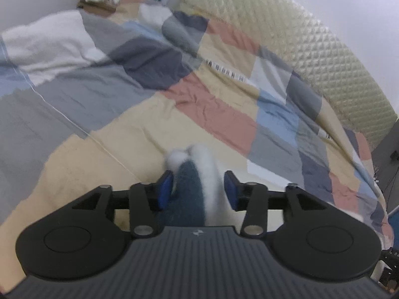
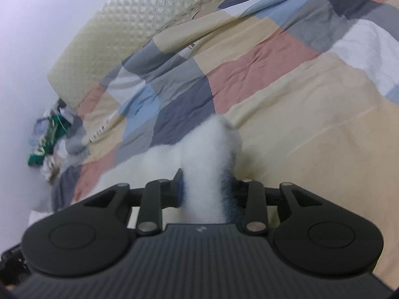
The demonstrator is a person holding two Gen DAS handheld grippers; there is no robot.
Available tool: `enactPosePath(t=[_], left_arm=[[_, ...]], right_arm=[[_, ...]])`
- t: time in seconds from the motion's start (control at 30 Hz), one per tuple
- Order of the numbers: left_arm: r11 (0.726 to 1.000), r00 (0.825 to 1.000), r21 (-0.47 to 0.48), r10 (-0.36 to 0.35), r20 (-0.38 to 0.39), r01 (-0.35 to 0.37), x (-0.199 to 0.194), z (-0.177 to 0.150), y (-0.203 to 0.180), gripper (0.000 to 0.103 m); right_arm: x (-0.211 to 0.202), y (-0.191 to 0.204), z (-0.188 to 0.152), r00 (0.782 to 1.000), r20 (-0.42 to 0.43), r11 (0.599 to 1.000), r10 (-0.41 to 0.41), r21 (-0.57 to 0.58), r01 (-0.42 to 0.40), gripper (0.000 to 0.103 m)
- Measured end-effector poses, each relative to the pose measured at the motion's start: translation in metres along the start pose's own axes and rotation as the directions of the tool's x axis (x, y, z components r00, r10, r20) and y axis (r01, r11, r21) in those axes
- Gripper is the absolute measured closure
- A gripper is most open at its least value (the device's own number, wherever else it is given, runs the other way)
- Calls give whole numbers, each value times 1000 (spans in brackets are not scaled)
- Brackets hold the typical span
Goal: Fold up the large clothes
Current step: 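Grasp the blue-striped blanket end with the left gripper while the right gripper grasps beside it, then lift the rolled cream blanket with both grippers, pinching its blue-striped end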
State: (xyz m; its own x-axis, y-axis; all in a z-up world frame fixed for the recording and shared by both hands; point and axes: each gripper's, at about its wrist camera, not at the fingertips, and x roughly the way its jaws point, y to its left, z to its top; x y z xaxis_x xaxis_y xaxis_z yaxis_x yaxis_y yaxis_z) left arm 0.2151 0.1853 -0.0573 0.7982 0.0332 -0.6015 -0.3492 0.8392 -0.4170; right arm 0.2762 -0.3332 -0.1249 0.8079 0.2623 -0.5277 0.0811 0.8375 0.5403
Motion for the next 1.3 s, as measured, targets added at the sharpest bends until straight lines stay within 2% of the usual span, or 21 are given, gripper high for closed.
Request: enactPosePath(t=[0.03,0.2,0.37,0.43,0.53,0.63,0.73,0.77,0.8,0.83,0.9,0.97,1.07,1.2,1.3], left_arm=[[1000,1000,8,4,17,-5,-10,-2,-2,42],[1000,999,11,-26,40,26,-61,-16,-13,39],[997,998,51,-61,-10,62,-100,-53,-26,34],[995,994,13,-100,-42,100,-110,-70,-27,28],[985,980,-70,-167,-109,160,-117,-94,-24,25],[979,970,-121,-184,-161,165,-112,-109,-26,25],[982,972,-135,-154,-179,131,-102,-116,-29,25],[984,973,-139,-140,-183,115,-100,-118,-29,25],[985,974,-145,-125,-190,99,-96,-119,-29,25],[984,973,-156,-119,-198,88,-93,-120,-27,25],[979,969,-182,-128,-212,89,-89,-120,-23,25],[976,967,-199,-134,-218,91,-86,-119,-21,25],[974,967,-210,-131,-220,84,-84,-118,-19,25],[972,964,-217,-135,-227,85,-79,-116,-19,25],[979,967,-193,-108,-231,63,-76,-117,-22,25]], right_arm=[[-6,1,-2,1000,5,1000,1,1,-1,68],[-42,11,-13,999,44,1000,-13,-14,14,67],[-72,10,-22,996,81,1000,-22,0,22,67],[-83,8,-28,996,92,1000,-19,16,18,67],[-97,2,-39,997,79,998,15,62,-20,66],[-103,-3,-53,996,48,988,80,130,-86,67],[-100,-2,-68,991,-3,974,133,184,-130,66],[-96,-3,-72,987,-22,965,158,218,-149,63],[-92,-5,-77,982,-42,953,184,254,-167,50],[-87,-5,-81,978,-58,942,201,285,-177,43],[-77,-8,-92,970,-82,915,231,358,-188,20],[-67,-9,-100,963,-100,888,252,419,-189,17],[-47,-11,-106,950,-137,857,281,480,-185,17],[-23,-12,-109,954,-160,845,255,516,-139,18],[-10,-13,-109,953,-144,822,267,551,-147,18]])
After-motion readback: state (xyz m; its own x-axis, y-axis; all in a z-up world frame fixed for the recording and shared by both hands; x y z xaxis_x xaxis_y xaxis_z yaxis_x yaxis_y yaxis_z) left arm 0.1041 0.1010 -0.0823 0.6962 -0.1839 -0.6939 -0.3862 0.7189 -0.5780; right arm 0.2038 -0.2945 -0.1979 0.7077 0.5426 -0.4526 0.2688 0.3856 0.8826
